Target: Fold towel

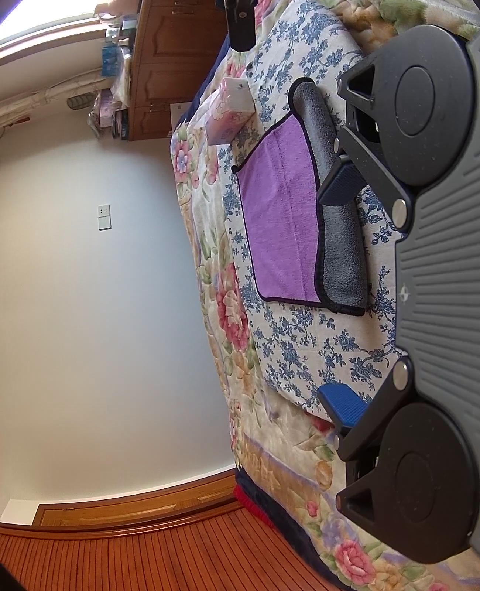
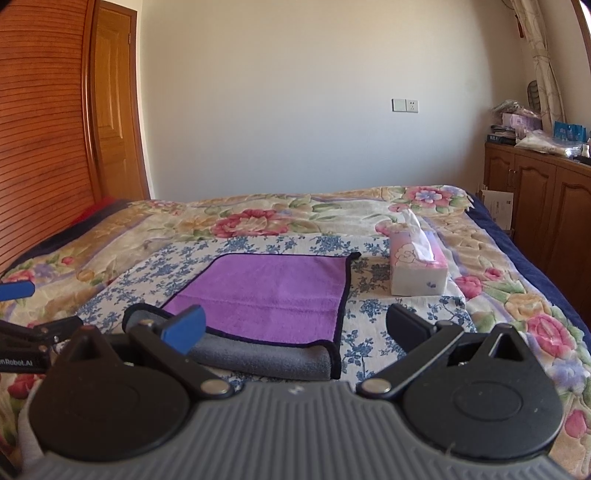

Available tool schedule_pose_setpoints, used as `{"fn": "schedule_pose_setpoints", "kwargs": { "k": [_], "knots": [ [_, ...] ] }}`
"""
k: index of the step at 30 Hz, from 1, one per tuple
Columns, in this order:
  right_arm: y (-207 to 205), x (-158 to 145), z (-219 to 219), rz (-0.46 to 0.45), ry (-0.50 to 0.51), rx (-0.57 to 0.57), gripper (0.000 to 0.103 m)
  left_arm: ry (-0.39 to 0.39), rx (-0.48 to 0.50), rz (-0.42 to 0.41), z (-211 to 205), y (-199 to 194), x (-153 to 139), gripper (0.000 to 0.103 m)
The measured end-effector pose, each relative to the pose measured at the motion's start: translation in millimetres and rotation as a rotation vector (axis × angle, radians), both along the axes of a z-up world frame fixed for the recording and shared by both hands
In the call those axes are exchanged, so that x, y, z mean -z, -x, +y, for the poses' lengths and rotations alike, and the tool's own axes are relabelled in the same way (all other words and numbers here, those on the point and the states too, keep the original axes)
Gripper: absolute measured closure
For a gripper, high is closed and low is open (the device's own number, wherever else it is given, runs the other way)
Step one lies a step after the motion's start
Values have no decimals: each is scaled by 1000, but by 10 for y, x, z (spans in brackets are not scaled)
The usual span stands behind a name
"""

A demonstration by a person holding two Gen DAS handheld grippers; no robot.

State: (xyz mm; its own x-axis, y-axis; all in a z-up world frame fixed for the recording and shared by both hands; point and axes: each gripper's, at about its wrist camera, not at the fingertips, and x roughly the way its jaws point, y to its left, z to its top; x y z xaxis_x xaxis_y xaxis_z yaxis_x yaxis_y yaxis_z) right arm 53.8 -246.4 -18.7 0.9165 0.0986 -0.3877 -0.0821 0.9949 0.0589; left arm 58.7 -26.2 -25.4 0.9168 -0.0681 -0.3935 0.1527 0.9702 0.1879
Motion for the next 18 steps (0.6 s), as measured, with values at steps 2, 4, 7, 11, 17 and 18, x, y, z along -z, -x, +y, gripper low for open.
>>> {"fn": "schedule_pose_setpoints", "kwargs": {
  "k": [2, 4, 7, 11, 17, 18],
  "knots": [
    [-16, 1, -3, -3, 5, 4, 0, 0, 1, 5, -7, -39, 6, 0],
    [-36, 1, -4, -10, 10, 12, 0, 2, 3, 11, -15, -76, 20, 0],
    [-96, 19, -18, -3, 7, 14, 0, 1, 6, 21, -25, -138, 48, 0],
    [-152, 43, -15, 4, 14, 9, 0, -1, 11, 29, -41, -243, 84, 0],
    [-224, 73, 33, 12, 43, -12, 0, 4, 10, 48, -34, -401, 137, 0],
    [-240, 78, 41, 15, 44, -17, 0, 2, 12, 53, -32, -426, 149, 0]
  ]
}}
